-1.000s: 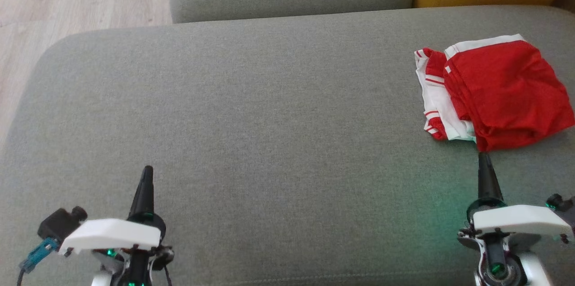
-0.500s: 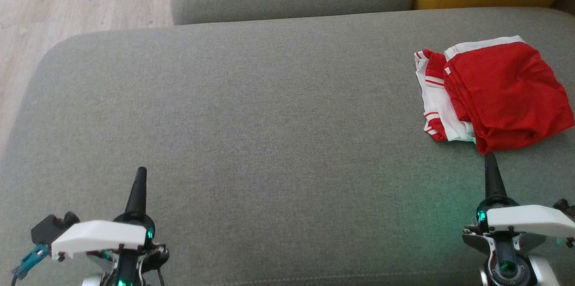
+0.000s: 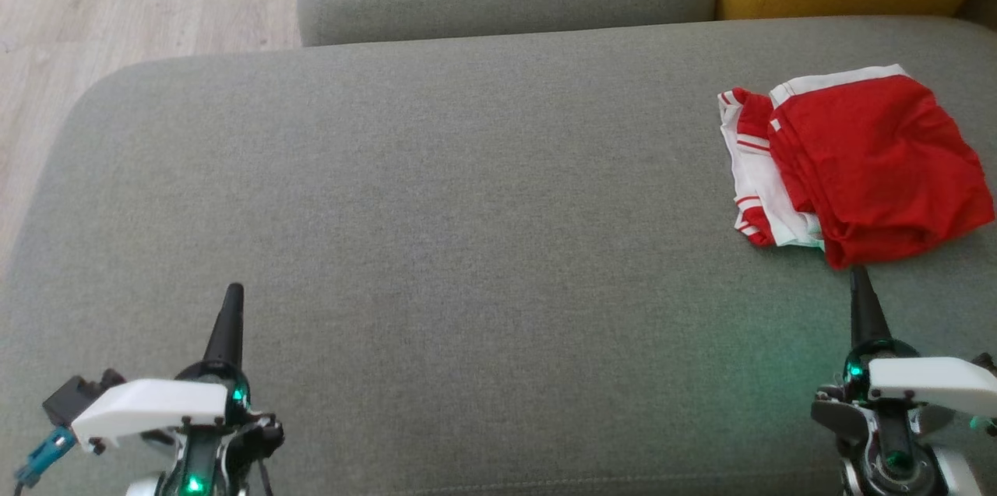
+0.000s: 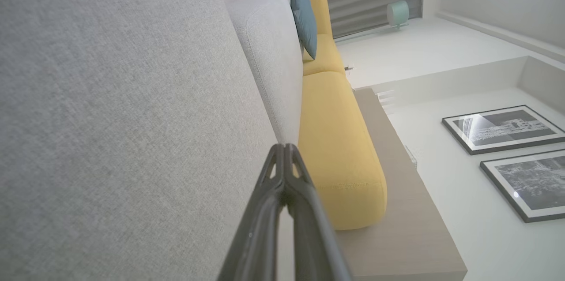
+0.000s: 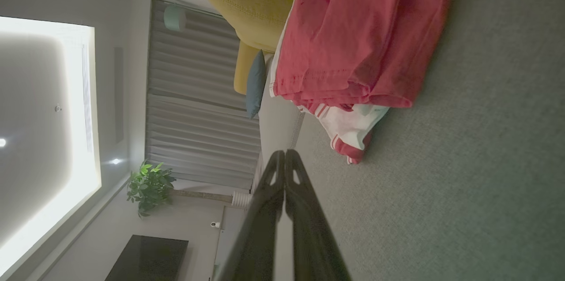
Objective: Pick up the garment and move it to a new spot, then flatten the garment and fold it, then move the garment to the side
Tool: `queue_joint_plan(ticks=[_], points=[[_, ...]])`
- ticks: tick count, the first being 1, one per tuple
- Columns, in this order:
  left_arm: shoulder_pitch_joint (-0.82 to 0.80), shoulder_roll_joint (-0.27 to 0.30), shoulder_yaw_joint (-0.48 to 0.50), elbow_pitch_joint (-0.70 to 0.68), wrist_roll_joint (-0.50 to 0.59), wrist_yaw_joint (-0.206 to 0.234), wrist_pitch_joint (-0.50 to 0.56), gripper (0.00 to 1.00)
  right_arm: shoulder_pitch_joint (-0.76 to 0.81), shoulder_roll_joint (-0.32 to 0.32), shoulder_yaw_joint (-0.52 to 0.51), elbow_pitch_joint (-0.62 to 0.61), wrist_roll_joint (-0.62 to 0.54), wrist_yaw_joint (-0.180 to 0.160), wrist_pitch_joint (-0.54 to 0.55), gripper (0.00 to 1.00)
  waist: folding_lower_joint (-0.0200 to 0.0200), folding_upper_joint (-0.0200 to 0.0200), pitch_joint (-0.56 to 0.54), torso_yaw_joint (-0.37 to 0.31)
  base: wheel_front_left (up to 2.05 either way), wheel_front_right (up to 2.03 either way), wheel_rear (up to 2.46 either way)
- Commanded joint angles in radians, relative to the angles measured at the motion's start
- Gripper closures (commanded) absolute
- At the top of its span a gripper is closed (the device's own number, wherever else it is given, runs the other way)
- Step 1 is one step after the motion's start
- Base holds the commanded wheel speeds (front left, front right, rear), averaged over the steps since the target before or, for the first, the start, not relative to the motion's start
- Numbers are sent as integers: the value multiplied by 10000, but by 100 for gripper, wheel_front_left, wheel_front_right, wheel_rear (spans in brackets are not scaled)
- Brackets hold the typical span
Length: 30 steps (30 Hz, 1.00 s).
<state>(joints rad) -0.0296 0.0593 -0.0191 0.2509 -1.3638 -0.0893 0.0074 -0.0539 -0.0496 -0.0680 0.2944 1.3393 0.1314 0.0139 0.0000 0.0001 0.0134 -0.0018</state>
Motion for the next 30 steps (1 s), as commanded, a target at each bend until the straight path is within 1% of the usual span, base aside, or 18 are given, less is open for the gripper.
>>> queue_joint_plan(ticks=[1,21,25,30], points=[[-567,176,371,-288,-315,-109,75,100,-493,-200,137,-414,332,-6,107,100,0,-1,-7,1,0,0,0],[-729,174,883,-103,-2430,-374,672,100,-513,-193,-159,-499,2563,-7,698,100,0,-1,-89,16,0,0,0],[-753,173,961,-75,-2746,-413,763,100,-516,-191,-204,-511,2897,-7,787,100,0,-1,-102,18,0,0,0],[-755,158,984,-73,-2735,-414,781,100,-518,-180,-220,-510,2891,-7,802,100,0,-1,-102,18,0,0,0]])
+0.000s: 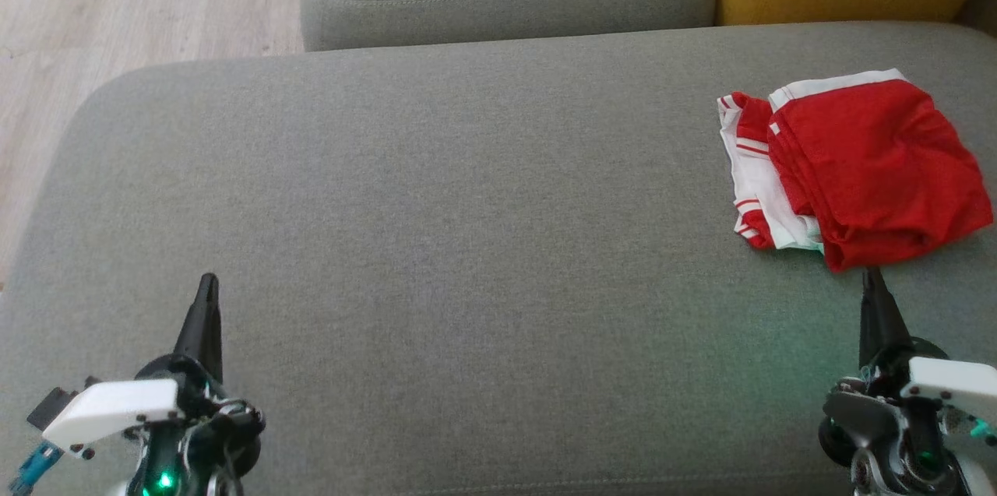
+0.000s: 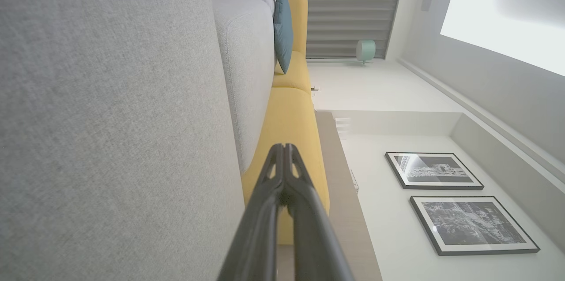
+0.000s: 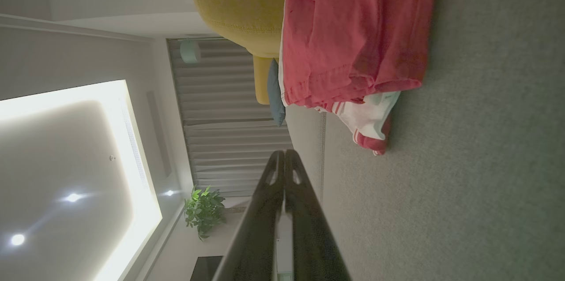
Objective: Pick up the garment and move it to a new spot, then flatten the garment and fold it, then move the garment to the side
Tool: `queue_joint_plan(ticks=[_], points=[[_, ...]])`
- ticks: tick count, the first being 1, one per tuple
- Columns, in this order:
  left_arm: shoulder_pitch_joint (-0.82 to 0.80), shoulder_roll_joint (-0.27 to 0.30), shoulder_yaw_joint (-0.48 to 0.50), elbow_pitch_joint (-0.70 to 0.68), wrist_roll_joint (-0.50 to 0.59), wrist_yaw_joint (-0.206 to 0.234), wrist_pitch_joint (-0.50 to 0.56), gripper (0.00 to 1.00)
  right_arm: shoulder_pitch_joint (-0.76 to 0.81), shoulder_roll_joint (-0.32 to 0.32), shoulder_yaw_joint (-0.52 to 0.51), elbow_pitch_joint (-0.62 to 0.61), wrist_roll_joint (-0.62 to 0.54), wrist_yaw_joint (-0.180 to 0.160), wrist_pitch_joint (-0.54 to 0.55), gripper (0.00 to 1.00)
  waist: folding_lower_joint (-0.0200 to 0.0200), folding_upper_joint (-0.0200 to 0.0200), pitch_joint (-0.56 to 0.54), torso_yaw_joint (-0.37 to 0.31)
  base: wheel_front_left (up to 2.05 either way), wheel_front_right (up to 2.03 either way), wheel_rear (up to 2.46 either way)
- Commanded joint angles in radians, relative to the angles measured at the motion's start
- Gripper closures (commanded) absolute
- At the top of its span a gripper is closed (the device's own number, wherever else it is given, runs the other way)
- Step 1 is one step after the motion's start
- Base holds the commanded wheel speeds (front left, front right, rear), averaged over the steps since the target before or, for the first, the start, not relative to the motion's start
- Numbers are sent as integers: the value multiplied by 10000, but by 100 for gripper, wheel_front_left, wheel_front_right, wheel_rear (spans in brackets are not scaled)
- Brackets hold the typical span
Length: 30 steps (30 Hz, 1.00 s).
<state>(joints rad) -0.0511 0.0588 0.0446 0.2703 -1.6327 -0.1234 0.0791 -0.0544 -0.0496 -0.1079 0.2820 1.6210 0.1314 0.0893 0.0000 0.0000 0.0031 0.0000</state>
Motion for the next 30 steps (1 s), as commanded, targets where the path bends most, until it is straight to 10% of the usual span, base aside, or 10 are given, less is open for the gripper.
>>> queue_joint_plan(ticks=[1,30], points=[[-540,161,351,-266,-43,-73,68,100,-513,-178,175,-386,71,-7,51,100,0,0,1,0,0,0,0],[-548,85,459,-261,47,-73,154,100,-520,-122,96,-381,5,-7,115,100,0,0,1,0,0,0,0]])
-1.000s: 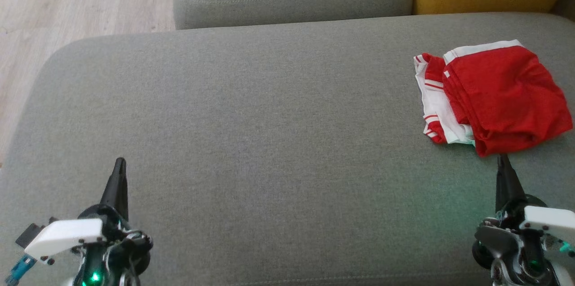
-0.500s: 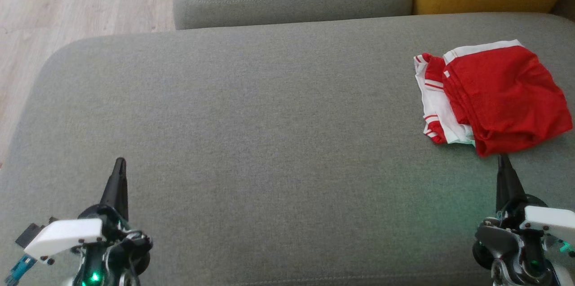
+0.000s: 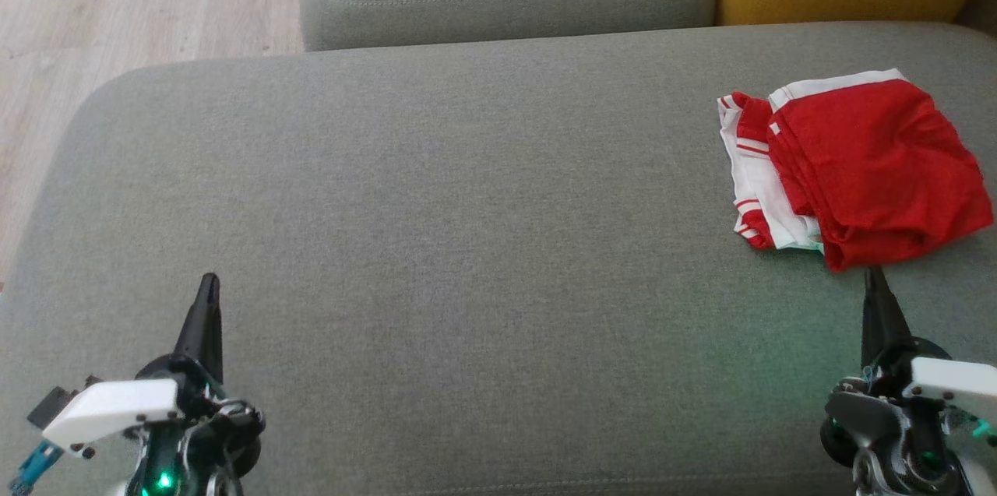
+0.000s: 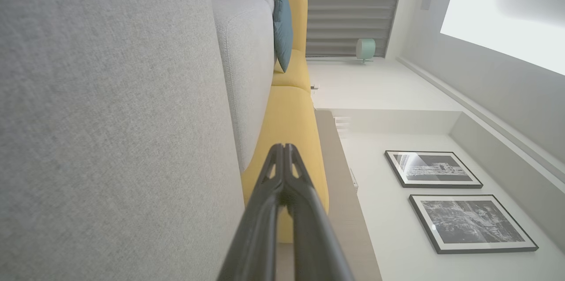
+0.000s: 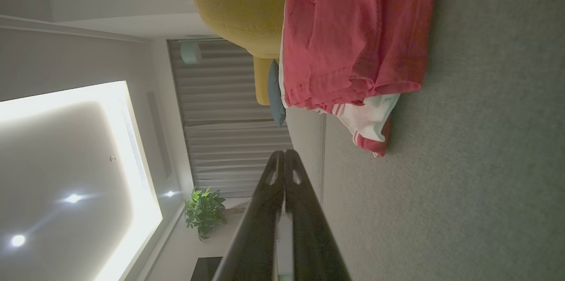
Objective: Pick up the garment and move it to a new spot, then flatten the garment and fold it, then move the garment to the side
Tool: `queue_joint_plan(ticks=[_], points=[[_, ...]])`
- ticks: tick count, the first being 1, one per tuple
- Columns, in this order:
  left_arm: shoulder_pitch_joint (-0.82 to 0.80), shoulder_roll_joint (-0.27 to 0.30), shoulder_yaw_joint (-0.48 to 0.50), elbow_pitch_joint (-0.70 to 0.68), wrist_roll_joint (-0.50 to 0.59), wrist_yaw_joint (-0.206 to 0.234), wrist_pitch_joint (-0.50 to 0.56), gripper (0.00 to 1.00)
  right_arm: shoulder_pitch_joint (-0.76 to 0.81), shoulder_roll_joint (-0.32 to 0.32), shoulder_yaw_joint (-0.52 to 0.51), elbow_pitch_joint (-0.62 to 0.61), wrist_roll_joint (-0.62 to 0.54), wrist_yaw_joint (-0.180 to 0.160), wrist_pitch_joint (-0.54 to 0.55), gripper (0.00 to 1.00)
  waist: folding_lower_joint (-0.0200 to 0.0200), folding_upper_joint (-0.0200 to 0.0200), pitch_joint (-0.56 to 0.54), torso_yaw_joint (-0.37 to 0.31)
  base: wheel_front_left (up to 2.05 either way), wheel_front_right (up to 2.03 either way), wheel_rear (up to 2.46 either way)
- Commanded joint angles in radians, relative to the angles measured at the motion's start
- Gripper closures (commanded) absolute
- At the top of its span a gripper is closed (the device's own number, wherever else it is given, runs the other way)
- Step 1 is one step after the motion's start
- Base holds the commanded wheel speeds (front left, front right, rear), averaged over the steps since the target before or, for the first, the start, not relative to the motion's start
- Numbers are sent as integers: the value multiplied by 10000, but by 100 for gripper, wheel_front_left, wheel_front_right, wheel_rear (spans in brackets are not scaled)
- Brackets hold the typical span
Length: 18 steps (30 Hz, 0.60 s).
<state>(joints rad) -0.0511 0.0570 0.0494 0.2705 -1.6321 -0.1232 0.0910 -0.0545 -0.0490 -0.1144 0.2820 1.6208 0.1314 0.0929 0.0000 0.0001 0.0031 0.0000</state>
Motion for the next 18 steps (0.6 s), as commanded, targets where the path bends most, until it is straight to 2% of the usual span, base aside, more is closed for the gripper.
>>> queue_joint_plan(ticks=[1,18], points=[[-548,100,414,-263,44,-75,38,100,-520,-126,159,-380,5,-7,80,100,0,-1,0,0,0,0,0],[-552,70,456,-261,79,-75,71,100,-522,-104,128,-379,-20,-7,105,100,0,-1,0,0,0,0,0]])
